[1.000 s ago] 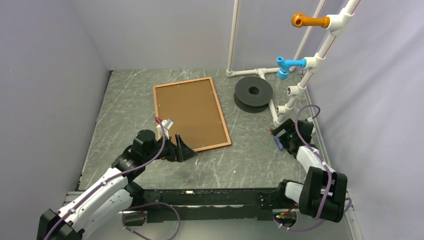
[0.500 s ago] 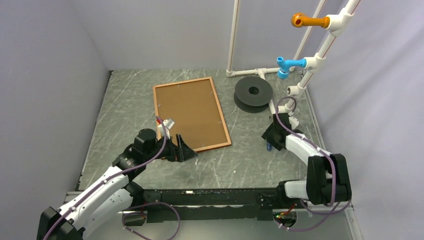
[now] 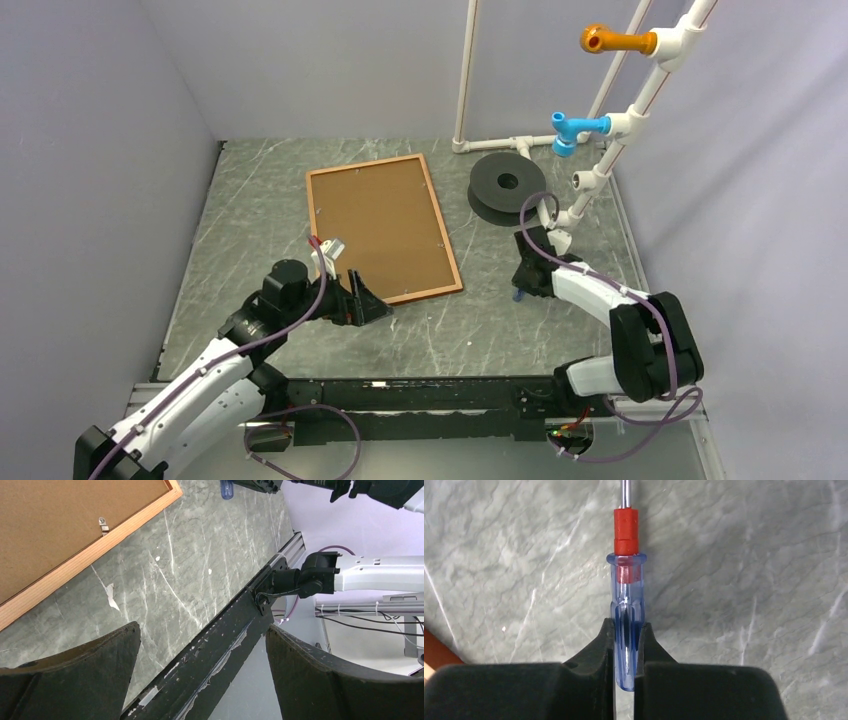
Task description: Take the photo out of the frame
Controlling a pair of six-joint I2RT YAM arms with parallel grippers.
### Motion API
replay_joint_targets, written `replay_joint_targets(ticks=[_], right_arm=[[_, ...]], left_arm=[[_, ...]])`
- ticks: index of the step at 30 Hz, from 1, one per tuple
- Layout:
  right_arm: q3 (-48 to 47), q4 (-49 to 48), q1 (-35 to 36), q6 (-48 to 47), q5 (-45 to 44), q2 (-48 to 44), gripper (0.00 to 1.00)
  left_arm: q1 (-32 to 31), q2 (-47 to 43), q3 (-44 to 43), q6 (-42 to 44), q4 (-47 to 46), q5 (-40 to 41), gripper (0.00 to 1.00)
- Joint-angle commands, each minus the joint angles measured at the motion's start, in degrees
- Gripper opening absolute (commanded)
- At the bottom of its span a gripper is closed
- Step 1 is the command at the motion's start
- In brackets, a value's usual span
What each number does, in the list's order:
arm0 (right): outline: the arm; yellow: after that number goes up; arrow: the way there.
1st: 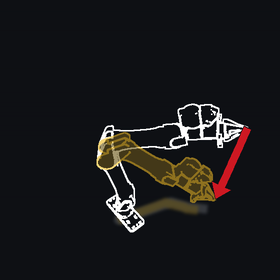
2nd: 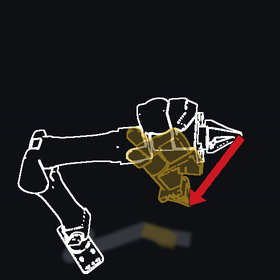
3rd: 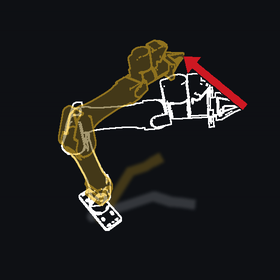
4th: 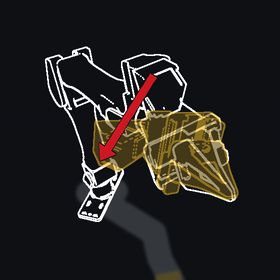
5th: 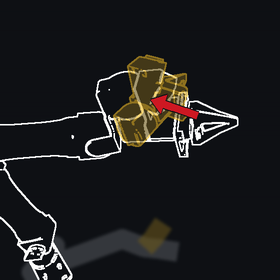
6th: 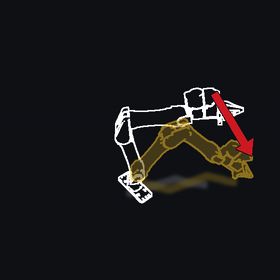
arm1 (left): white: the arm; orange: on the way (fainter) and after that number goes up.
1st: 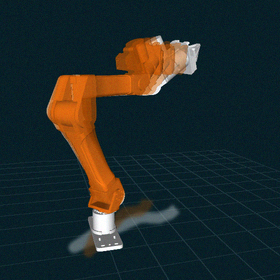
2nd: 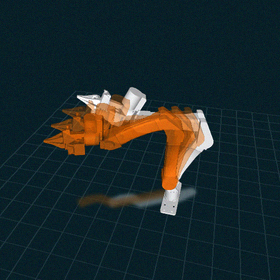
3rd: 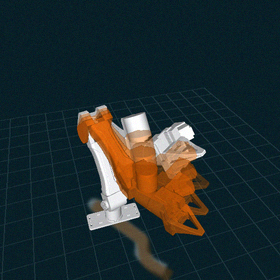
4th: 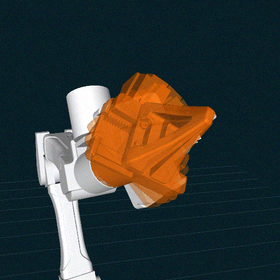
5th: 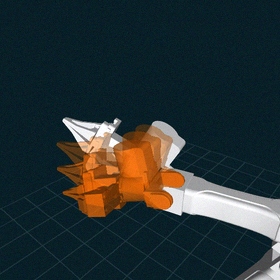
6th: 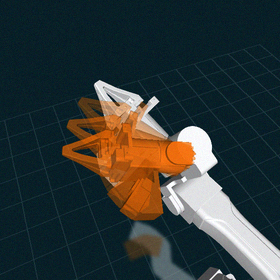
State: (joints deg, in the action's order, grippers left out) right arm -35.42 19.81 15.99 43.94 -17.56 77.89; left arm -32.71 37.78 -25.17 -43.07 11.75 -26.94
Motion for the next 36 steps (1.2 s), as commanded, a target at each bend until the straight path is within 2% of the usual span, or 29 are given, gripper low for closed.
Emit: replay_joint_targets(ticks=[1, 5, 12, 16, 19, 23, 27, 31, 36], right_arm=[[0.7, -0.2, 5.1, -2.1, 0.3, -1.3, 0.00], [1.3, -1.2, 12.9, -2.6, 1.0, -6.3, 0.00], [6.2, -9.4, 23.5, -5.6, 12.8, -17.9, 0.00], [9.5, -17.0, 25.9, -4.3, 25.2, -21.2, 0.00], [10.7, -23.5, 29.0, -3.1, 30.4, -21.3, 0.00], [10.9, -29.4, 33.3, -2.7, 32.4, -20.5, 0.00], [8.6, -30.7, 37.0, -2.9, 32.0, -18.5, 0.00], [7.0, -31.4, 40.2, -3.1, 30.7, -16.4, 0.00], [6.5, -32.0, 43.9, -3.0, 28.1, -15.0, 0.00]], left_arm=[[-0.2, 1.1, -0.3, -2.9, -4.8, -0.7, 0.98], [-0.2, 2.8, 3.7, -9.5, -13.1, -2.4, 0.97], [-0.5, 7.8, 13.6, -24.8, -36.4, -2.1, 0.95], [-1.6, 11.6, 12.8, -25.8, -38.5, -0.5, 0.95], [-3.4, 15.3, 10.6, -26.3, -40.2, 0.2, 0.96], [-6.5, 21.9, 8.6, -28.0, -45.2, 1.4, 0.94], [-8.4, 26.6, 8.3, -30.2, -50.2, 3.2, 0.88], [-8.6, 26.3, 9.3, -31.1, -51.5, 6.8, 0.81], [-8.6, 23.4, 8.8, -29.2, -46.8, 9.0, 0.69]])
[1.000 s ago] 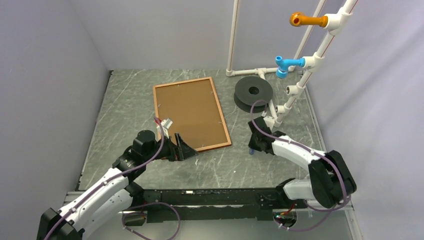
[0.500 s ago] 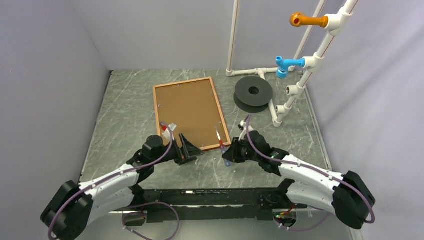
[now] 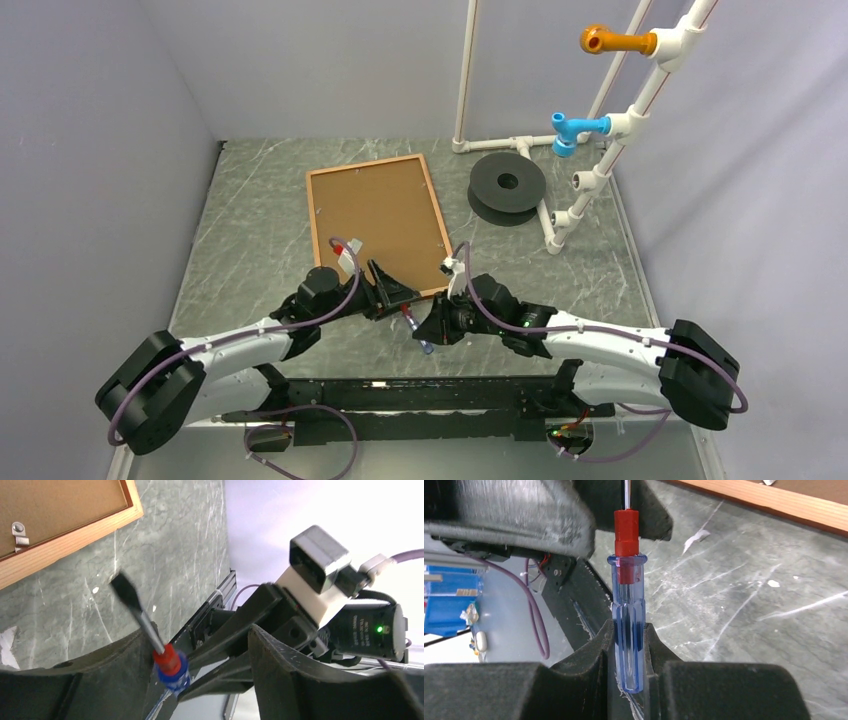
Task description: Take the photo out of the frame
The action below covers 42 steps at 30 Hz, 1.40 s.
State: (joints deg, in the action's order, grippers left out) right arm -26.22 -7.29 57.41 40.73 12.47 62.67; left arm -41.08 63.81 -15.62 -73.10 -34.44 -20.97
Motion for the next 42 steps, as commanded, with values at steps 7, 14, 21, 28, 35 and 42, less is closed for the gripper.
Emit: replay_joint_targets(ticks=[7, 14, 21, 28, 35, 42], right_arm=[[-4.1, -4.4, 4.7, -0.9, -3.8, 1.1, 0.00], [-7.7, 1.6, 7.1, -3.5, -7.6, 1.7, 0.20], [-11.0, 7.7, 10.5, -4.6, -16.8, -1.7, 0.61], [-10.2, 3.7, 14.1, -2.4, -25.0, -1.1, 0.69], [-11.0, -0.6, 14.8, -2.2, -25.7, 1.0, 0.57], [-11.1, 1.5, 14.9, -2.1, -26.8, 0.9, 0.50]], left_arm=[[-0.3, -6.9, 0.8, 2.6, 3.0, 5.5, 0.39], [0.2, -10.7, 0.6, 2.3, 7.1, 6.6, 0.00], [2.1, -13.1, 0.2, -5.8, 9.1, 4.4, 0.00], [2.9, -20.9, 10.6, -22.6, -3.1, 13.3, 0.00], [3.5, -19.6, 13.4, -28.8, -10.3, 12.1, 0.00], [3.5, -20.1, 14.8, -30.3, -12.2, 12.1, 0.00]])
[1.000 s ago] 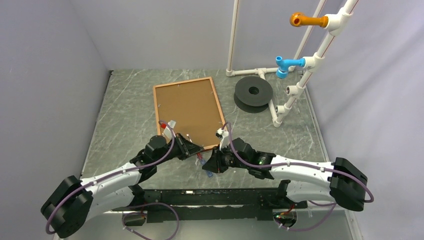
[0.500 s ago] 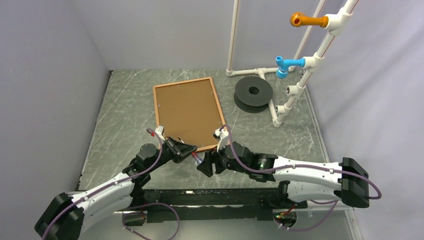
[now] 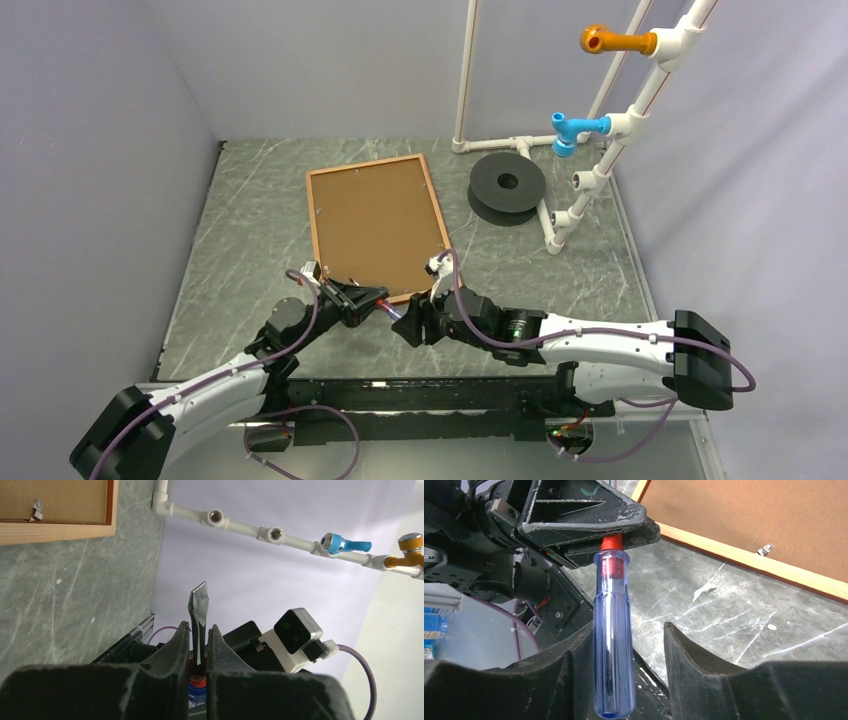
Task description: Take the photo out of the frame
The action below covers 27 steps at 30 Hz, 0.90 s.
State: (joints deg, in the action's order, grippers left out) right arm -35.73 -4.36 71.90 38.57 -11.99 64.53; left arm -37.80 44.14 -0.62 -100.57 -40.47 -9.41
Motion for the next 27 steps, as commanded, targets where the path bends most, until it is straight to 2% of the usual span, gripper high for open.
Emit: replay_joint_targets(ticks=[1, 2, 4, 5, 7, 8, 9, 10, 12, 14, 18, 22, 27], right_arm=[[-1.5, -1.3, 0.4, 0.1, -2.6, -1.4, 0.46], [-1.6, -1.2, 0.3, -0.1, -2.7, -1.8, 0.39], [-2.2, -0.4, 0.3, -0.6, -2.8, -2.0, 0.16], [-3.0, 1.0, 0.3, -0.8, -3.4, -2.0, 0.03], [-5.6, 6.5, 0.2, -0.3, -6.3, -1.6, 0.00], [-6.2, 8.8, -0.1, -0.3, -7.1, -1.6, 0.00], [-7.2, 10.7, -1.0, -0.6, -6.7, -1.7, 0.00], [-7.9, 12.8, -1.7, -0.8, -6.4, -1.8, 0.00], [-9.2, 17.5, -4.0, -0.6, -5.2, -1.9, 0.00], [-9.8, 20.9, -8.7, -1.6, -0.2, -2.4, 0.00], [-9.7, 26.5, -19.6, -6.6, 15.4, -3.9, 0.00], [-10.2, 30.3, -27.8, -13.5, 32.3, -3.3, 0.00], [-10.6, 30.0, -28.4, -17.9, 49.1, 0.2, 0.00]], left_arm=[[0.2, -0.6, -0.4, -2.5, -5.5, 0.2, 0.00], [0.3, -0.6, -0.6, -2.0, -5.1, -0.1, 0.00], [0.3, -0.7, -0.6, -0.6, -5.1, -0.5, 0.02], [0.2, -0.8, -0.5, 0.7, -5.4, -0.8, 0.11], [0.3, -1.7, -0.9, 4.7, -2.5, -2.2, 0.41], [0.3, -2.3, -1.6, 7.1, -0.2, -3.1, 0.52], [0.3, -3.5, -2.8, 10.3, 6.0, -3.9, 0.62], [0.3, -4.9, -4.7, 14.1, 11.2, -4.5, 0.68], [0.3, -7.4, -8.0, 22.0, 21.9, -4.4, 0.71], [0.3, -10.3, -11.8, 31.9, 32.2, -2.4, 0.71], [0.2, -12.2, -21.5, 48.8, 48.9, 2.2, 0.71], [-0.7, -7.4, -28.9, 64.3, 52.5, -2.4, 0.73], [-8.1, -0.7, -34.4, 81.8, 51.2, -6.8, 0.75]])
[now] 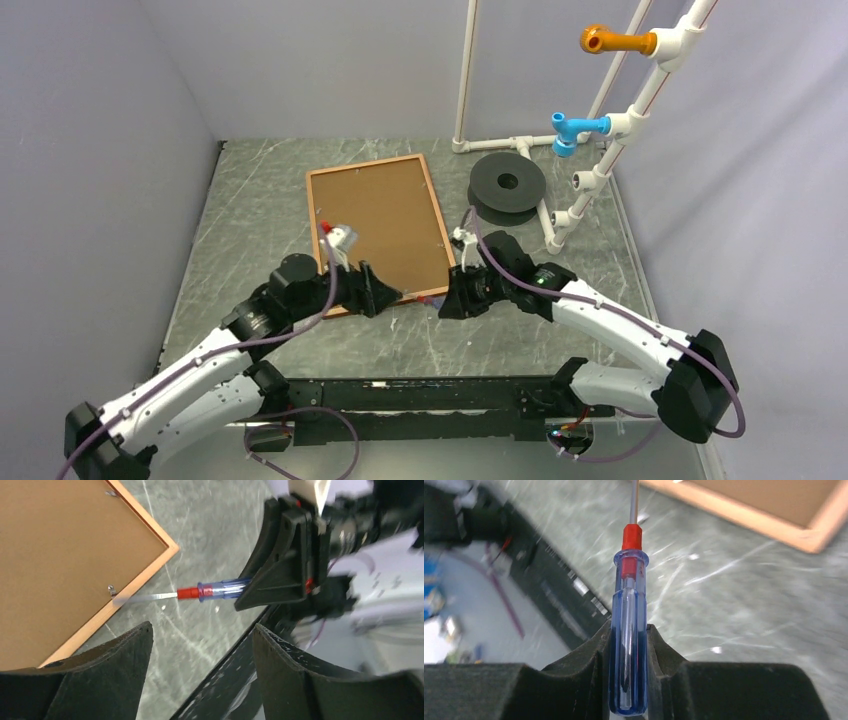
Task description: Take the photo out of the frame
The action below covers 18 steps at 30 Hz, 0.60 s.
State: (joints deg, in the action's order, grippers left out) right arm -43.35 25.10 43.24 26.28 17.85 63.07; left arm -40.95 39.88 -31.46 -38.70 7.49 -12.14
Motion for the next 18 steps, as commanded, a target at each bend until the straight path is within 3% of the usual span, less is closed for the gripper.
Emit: replay_joint_targets(ticks=[1, 4, 7, 10, 15, 18], right_arm=[[-2.6, -0.3, 0.2, -5.3, 21.1, 2.0, 0.00], [-1.3, -2.2, 0.2, -4.7, 24.5, 1.5, 0.00], [0.2, -5.1, 0.3, -3.9, 27.2, 0.4, 0.00], [1.2, -7.5, 0.6, -2.8, 30.5, 1.0, 0.00], [0.8, -9.2, 2.3, -2.4, 31.4, 2.0, 0.00], [0.8, -10.1, 2.6, -2.0, 32.1, 2.1, 0.00]], left_arm=[[-6.9, 4.1, -4.1, 22.9, 3.1, -3.9, 0.75], [-12.2, 5.1, -4.3, 32.3, 1.6, -5.1, 0.75], [-16.3, 5.7, -3.2, 41.3, 0.2, -6.1, 0.87], [-19.6, 7.5, -3.3, 45.4, -0.3, -5.1, 0.90], [-21.3, 11.9, -5.2, 48.8, 1.7, -3.1, 0.86], [-21.5, 12.7, -4.7, 49.0, 1.6, -0.7, 0.74]])
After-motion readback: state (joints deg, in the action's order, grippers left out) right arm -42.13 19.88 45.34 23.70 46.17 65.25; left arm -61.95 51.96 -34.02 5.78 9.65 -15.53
